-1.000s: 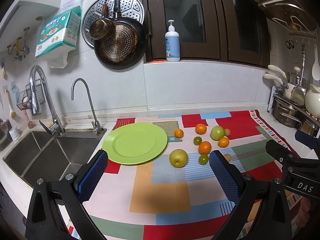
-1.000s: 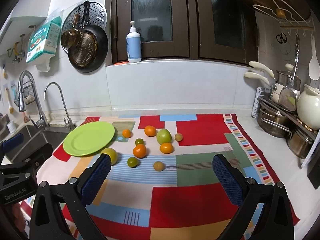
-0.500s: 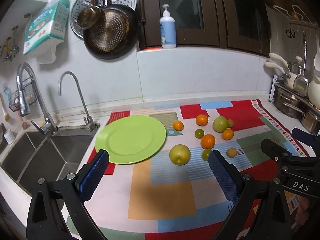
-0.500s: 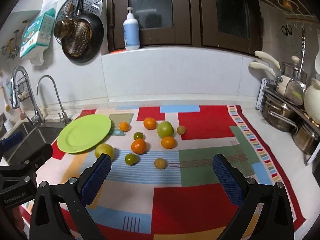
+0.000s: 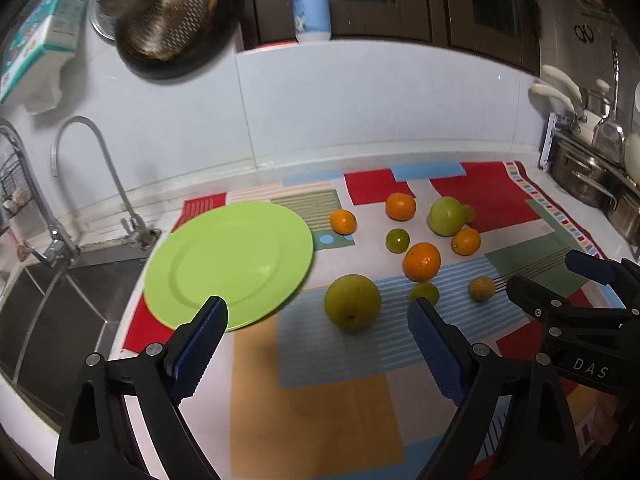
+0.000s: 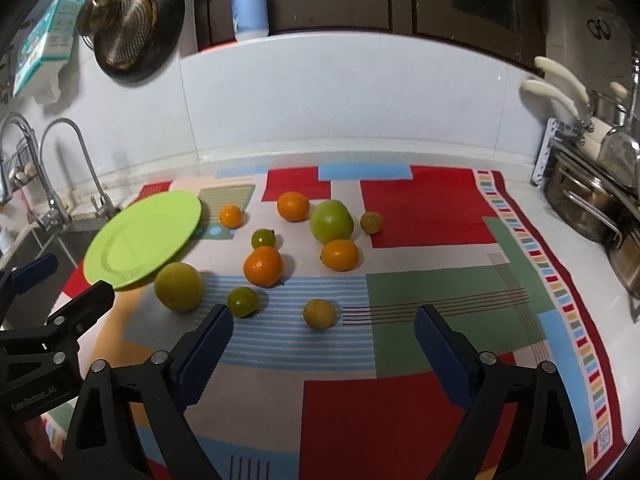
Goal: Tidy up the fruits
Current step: 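Grasp the large yellow-green pear with the left gripper while the right gripper grasps a small yellow fruit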
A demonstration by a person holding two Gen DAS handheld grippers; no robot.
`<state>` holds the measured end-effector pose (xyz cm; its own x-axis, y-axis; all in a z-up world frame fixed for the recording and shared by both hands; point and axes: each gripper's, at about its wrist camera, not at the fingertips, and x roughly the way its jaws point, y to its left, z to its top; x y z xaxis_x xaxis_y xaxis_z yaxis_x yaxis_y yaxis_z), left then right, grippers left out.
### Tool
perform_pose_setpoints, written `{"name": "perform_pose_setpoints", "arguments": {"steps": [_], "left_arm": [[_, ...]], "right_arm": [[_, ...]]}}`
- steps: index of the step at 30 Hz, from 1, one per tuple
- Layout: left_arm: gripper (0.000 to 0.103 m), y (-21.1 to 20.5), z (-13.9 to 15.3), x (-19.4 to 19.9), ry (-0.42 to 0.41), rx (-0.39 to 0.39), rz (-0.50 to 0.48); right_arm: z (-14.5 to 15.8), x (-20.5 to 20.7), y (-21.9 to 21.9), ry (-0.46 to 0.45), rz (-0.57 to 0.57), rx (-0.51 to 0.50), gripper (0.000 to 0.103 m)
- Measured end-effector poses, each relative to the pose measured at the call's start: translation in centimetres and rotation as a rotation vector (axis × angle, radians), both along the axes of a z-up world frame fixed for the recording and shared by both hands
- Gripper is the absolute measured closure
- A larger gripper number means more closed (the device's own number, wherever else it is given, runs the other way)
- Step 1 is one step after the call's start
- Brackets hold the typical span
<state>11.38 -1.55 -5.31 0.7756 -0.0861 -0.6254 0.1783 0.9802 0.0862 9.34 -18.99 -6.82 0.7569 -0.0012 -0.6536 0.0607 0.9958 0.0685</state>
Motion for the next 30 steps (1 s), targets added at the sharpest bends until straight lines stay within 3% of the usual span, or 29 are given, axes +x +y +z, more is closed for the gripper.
{"name": "perform_pose_setpoints", "arguments": {"steps": [16,26,30], "left_arm": [[0.024,-1.6,-5.0,6.0,0.152,0.013,-0.077],[0.052,-2.0,-6.2,7.1,0.207,-0.026,-0.121],[0.053,-2.2,-6.3,7.0,0.203,-0.019,-0.13]], "right_arm": [[-5.0,5.2,-0.1,0.169,0.026,0.036,0.039],[-6.1,6.3,0.0,0.196,0.05,0.039,0.064],[-6.2,6.3,0.1,0.199,0.061,0.037,0.074]]}}
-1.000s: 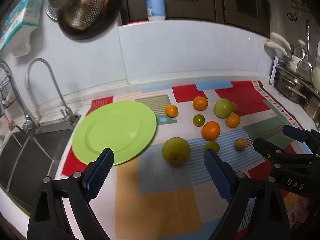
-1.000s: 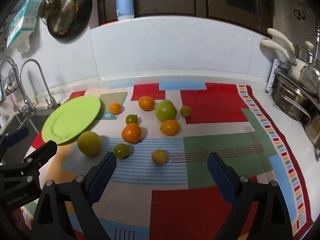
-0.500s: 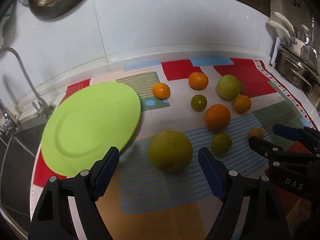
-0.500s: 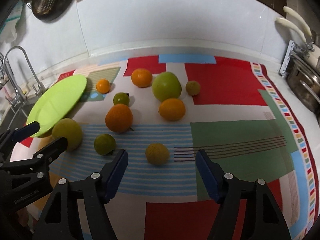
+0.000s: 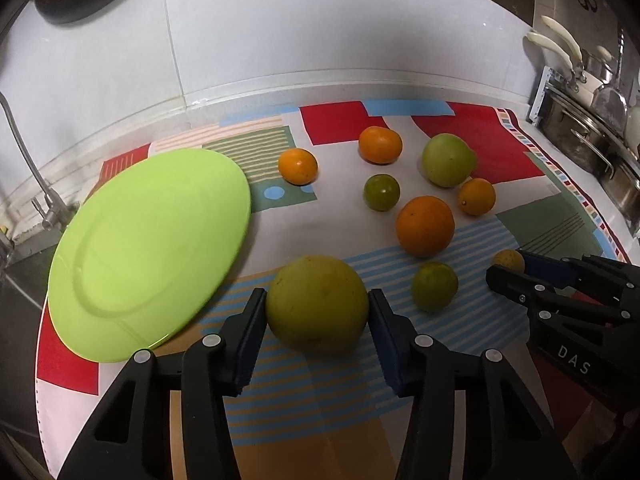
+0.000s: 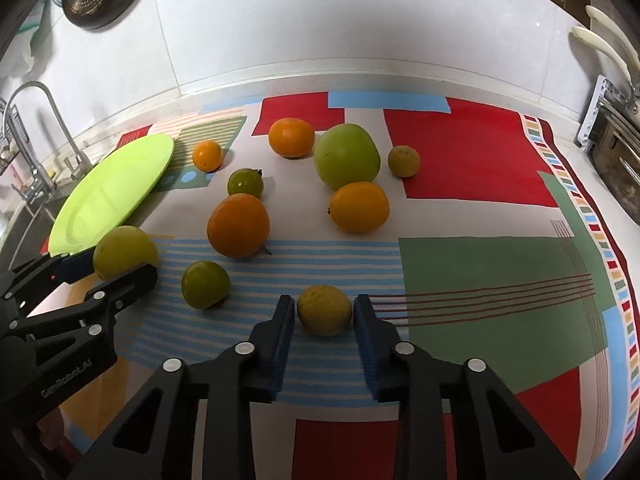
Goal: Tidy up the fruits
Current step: 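Carry the pear and small yellow fruit over the green plate and release both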
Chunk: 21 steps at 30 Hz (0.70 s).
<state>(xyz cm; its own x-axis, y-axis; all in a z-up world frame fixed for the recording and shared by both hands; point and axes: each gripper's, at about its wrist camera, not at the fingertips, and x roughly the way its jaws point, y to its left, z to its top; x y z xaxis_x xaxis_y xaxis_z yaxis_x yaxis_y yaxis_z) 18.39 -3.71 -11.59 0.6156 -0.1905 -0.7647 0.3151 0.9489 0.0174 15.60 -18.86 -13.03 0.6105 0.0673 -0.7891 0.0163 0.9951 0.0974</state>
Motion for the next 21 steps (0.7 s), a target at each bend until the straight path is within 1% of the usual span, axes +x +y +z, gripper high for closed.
{"name": "perform_pose_setpoints", "arguments": {"steps": [4,8,16,21], "left_arm": [[0.054,0.2,0.1,-0.1,0.005,-0.007,0.003],[0.054,0.3,0.5,-0.5,0.001,-0.015,0.003],[0.054,1.1,2.9,-2.6,-0.052,-0.032,0.01],[0.054,2.2,4.4,-3.8,-0.079,-0.058,0.02]], "right_arm": [[0.2,-0.2,0.1,-0.008,0.005,-0.003,0.074],[1.0,-0.9,0.4,-0.041,0.013,-0.008,0.074],[3.0,-2.8,1.5,-0.105,0.041,-0.003,0.074],[4.8,-4.0,2.6,-0.153,0.063,0.008,0.074]]}}
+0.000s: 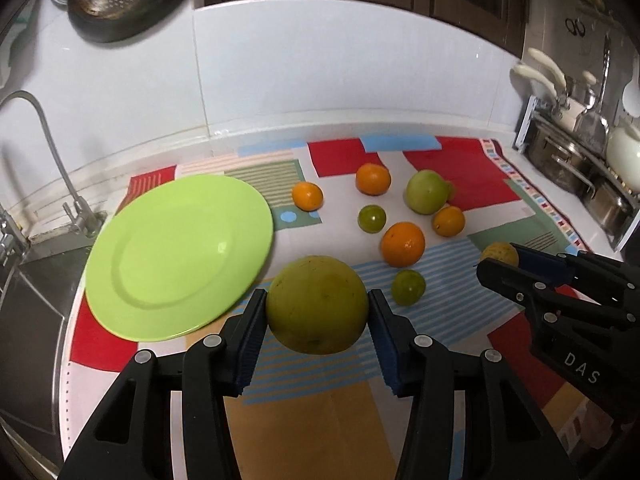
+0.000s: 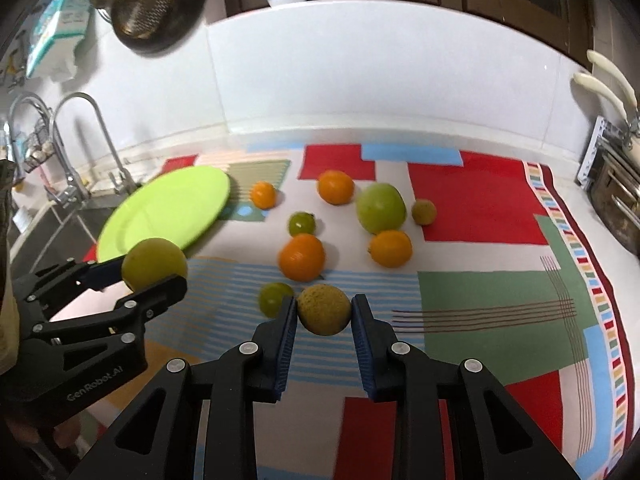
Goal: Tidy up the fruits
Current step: 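Carry the pear and small yellow fruit over the green plate and release both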
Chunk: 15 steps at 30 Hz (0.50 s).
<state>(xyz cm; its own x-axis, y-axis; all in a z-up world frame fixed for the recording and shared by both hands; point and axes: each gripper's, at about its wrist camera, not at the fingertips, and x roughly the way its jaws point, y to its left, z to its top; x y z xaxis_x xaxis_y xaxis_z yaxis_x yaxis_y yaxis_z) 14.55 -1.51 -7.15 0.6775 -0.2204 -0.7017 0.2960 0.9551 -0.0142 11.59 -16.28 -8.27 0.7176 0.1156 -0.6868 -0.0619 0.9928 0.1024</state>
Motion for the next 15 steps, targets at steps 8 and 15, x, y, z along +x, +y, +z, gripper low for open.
{"name": "perform_pose_setpoints", "arguments": {"steps": [8,15], "left_arm": [[0.054,3.0,2.3,-1.4,-0.05,-0.013,0.032],[0.054,6.4,3.2,-1.6,-0.076,0.008,0.055]], "right_arm": [[2.4,-1.2,2.7,-0.076,0.044,0.016,0.074],[3.7,-1.0,6.4,-0.13,0.095,0.023,0.074]]}}
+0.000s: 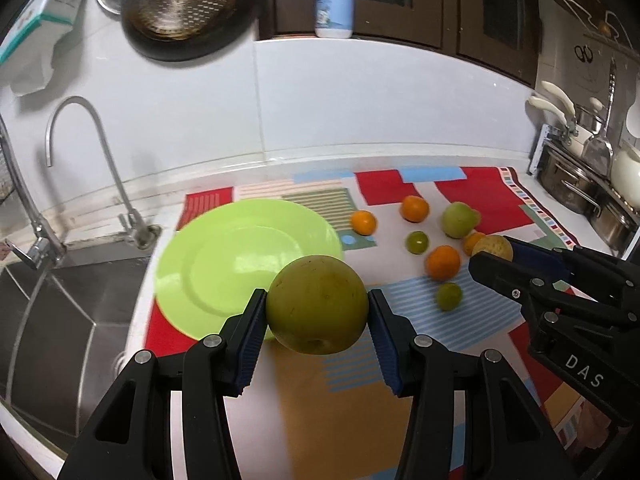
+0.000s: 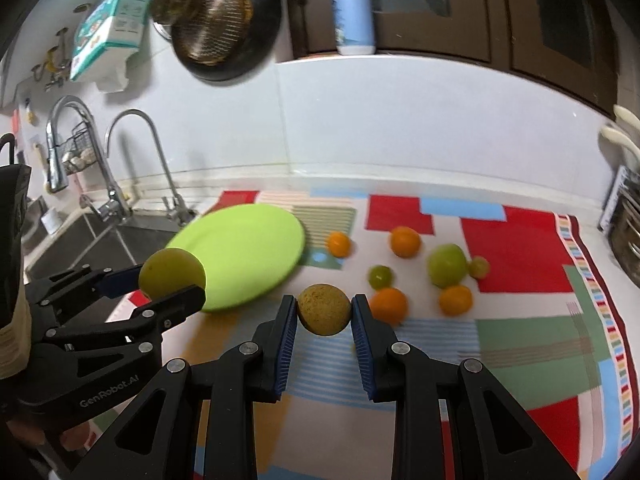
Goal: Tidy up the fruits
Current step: 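Carry the pear and small yellow fruit over the green plate and release both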
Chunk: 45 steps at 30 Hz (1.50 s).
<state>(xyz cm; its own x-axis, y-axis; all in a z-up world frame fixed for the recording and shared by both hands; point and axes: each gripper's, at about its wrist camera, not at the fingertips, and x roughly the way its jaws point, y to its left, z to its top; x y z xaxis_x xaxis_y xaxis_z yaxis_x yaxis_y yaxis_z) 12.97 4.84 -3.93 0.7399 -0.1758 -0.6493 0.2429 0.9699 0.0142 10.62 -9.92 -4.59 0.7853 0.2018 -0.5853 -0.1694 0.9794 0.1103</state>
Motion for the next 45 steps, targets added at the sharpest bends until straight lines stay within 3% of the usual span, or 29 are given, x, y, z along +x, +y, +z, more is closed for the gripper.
{"name": "perform_pose_setpoints", "arguments": {"steps": [9,21,32,41,43,45], "left_arm": [[0.054,4.1,0.2,1.3,-0.016,0.025,0.022],[0.054,7.6,-2.2,5.0,0.035,0.025,0.028],[0.054,8.1,-5.5,8.3,0.098,0.037,0.006],[0.054,7.8,-7.0,9.4,0.137,0.044,-0.006],[0.051,7.8,-6.8,9.3,0.124,0.048,-0.002],[0.041,7.9,-6.3,9.0,0.101,0.056,0.016]], "right_arm": [[0.4,1.9,4.7,-0.012,0.065,0.016,0.074],[-1.4,6.4,9.3,0.031,0.128,-0.007,0.074],[-5.0,11.0,11.0,0.122,0.152,-0.026,0.074],[-6.5,12.4,11.2,0.152,0.152,-0.031,0.074],[-6.5,12.3,11.2,0.147,0.153,-0.032,0.073],[-6.3,12.2,11.0,0.143,0.149,-0.026,0.069]]}}
